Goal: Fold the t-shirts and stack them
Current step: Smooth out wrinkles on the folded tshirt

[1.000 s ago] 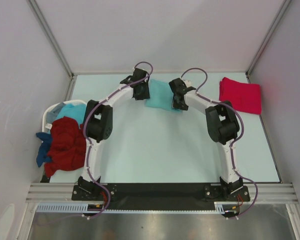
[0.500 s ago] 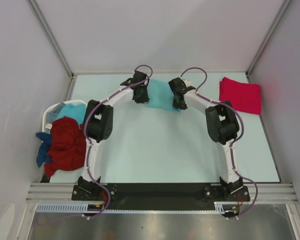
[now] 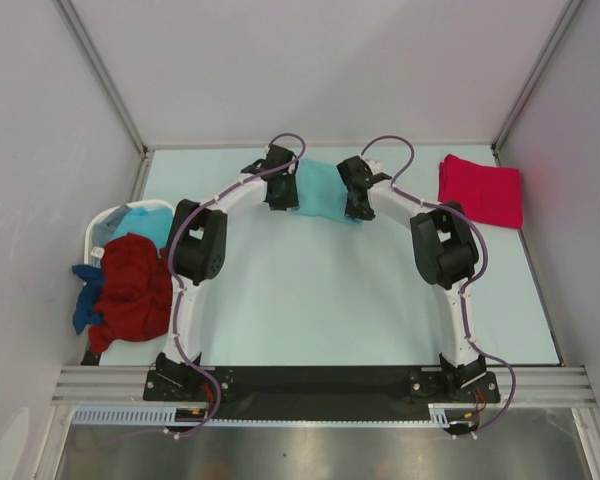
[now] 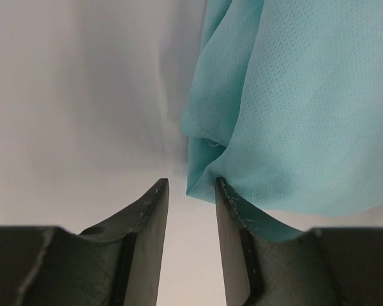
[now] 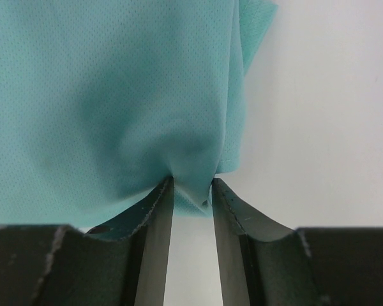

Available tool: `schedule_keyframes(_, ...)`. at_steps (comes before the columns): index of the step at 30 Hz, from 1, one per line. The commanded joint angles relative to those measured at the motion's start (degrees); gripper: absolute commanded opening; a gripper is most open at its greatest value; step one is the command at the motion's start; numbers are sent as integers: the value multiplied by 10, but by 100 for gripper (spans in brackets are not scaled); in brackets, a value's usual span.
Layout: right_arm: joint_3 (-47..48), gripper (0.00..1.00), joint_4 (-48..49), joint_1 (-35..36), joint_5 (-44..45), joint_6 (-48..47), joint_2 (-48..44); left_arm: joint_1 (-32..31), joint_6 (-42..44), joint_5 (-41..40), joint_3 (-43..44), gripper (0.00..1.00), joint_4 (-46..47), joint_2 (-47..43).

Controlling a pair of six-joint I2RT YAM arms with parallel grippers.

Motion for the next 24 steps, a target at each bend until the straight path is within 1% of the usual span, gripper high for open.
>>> schedule_keyframes(1, -4, 36, 3, 3, 12, 1, -13, 2, -12, 14, 20, 42, 13, -26)
schedule_keyframes(10, -4, 36, 4, -2, 11, -4, -12, -13, -11, 20, 49, 43, 9, 3)
schedule_keyframes(11, -4, 36, 3, -4, 11, -4, -12, -14, -10, 35, 51, 43, 9, 9)
schedule_keyframes(24, -6, 36, 7, -7, 6, -4, -8, -17, -10, 34, 47, 36, 2, 18)
